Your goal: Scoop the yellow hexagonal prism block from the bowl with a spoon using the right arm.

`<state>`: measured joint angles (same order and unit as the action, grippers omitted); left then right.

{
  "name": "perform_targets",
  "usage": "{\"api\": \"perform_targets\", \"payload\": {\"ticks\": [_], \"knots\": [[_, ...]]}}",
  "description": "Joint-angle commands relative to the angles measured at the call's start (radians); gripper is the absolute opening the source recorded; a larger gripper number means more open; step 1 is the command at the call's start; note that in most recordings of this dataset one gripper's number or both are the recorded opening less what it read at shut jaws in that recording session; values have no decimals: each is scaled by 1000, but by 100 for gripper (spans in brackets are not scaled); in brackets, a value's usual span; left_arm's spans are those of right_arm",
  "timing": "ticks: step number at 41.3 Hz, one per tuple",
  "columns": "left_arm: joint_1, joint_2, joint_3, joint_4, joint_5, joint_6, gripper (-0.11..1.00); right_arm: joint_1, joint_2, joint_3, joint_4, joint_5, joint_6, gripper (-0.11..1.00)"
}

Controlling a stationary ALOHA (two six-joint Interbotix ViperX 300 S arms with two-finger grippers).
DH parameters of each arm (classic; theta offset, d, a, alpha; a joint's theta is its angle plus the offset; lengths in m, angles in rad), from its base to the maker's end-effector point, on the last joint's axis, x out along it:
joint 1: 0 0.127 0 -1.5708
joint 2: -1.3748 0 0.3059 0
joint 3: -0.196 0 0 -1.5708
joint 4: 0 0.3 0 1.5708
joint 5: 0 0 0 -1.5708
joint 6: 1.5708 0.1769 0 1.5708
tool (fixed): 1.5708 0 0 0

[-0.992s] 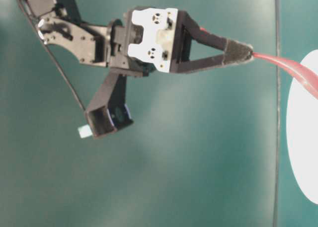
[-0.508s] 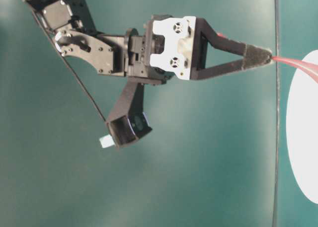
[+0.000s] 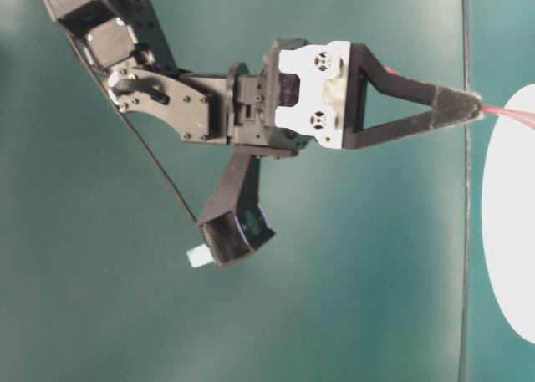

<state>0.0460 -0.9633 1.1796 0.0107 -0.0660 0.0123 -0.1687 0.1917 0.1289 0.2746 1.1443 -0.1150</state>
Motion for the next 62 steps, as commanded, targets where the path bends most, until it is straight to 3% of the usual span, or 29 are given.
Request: {"api": "perform_targets", "payload": {"ticks": [1,22,34,62], "knots": [[2,5,-23,3,-3,2,0,6,-9,-26,3,-18,-3,24],[2,5,-23,3,-3,2,0,9,12,-29,-6,-193,-15,24],[2,5,-25,3,-2,0,0,9,12,-28,-64,-290,-12,24],[2,5,-25,3,9,0,0,8,-21,35,-57,-354,18,24]]}}
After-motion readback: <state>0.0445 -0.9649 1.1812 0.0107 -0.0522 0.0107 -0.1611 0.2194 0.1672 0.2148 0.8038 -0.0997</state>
